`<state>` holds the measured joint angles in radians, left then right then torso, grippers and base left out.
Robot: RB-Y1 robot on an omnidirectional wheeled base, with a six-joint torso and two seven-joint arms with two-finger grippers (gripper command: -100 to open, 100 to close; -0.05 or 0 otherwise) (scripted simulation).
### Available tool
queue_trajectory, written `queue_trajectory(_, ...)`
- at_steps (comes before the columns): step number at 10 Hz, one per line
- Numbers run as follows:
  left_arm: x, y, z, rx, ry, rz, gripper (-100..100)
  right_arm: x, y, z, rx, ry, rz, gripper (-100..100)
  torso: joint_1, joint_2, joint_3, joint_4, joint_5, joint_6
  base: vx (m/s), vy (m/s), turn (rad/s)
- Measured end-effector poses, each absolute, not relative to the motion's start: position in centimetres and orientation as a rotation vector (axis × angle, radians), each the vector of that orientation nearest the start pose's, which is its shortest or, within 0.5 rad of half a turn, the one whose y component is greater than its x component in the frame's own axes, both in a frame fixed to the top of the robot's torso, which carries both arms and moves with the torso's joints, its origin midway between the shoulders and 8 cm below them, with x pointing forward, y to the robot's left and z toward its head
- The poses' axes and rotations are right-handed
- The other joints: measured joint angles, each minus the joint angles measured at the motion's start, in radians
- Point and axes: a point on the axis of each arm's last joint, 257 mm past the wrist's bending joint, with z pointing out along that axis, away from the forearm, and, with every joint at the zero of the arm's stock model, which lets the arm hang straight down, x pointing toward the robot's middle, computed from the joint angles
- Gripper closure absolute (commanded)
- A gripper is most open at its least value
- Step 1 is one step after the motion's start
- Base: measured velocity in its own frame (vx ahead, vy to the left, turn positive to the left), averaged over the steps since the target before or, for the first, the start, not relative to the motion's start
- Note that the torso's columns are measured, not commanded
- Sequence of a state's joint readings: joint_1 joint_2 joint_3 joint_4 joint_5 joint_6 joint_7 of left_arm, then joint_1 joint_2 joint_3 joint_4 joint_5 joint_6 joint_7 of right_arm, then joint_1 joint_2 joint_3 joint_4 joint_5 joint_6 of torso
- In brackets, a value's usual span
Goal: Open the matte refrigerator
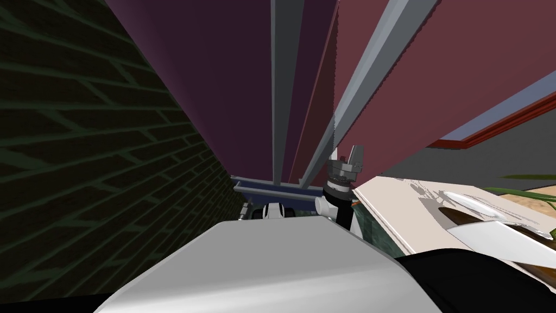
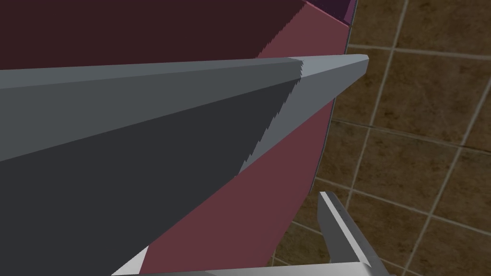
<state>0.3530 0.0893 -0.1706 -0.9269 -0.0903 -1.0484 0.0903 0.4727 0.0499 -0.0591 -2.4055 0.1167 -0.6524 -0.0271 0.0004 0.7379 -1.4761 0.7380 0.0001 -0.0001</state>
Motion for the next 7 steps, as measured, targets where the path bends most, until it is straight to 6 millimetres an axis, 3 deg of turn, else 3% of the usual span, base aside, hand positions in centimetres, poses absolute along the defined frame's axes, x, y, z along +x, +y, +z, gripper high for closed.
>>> queue_trajectory(4, 29.68, 20.79, -40.1, -1.085, 1.286, -1.348, 100, 28.45, -26.79, 10.8, 0.374, 0.435, 1.256, 0, 0.0, 0.002, 0.001, 0.001, 0.0, 0.0, -0.144, 0.015, 0.014)
queue_trajectory(5, 29.64, 20.83, -40.11, -1.086, 1.286, -1.349, -100, 28.44, -26.79, 10.79, 0.374, 0.435, 1.256, 0, -0.001, -0.004, -0.002, -0.001, 0.0, 0.0, 0.067, -0.025, -0.02)
queue_trajectory(7, 29.75, 20.78, -40.39, -1.083, 1.287, -1.345, -100, 28.43, -26.8, 10.79, 0.374, 0.435, 1.256, 0, -0.002, -0.011, -0.007, -0.003, -0.001, 0.0, 0.154, -0.044, -0.015)
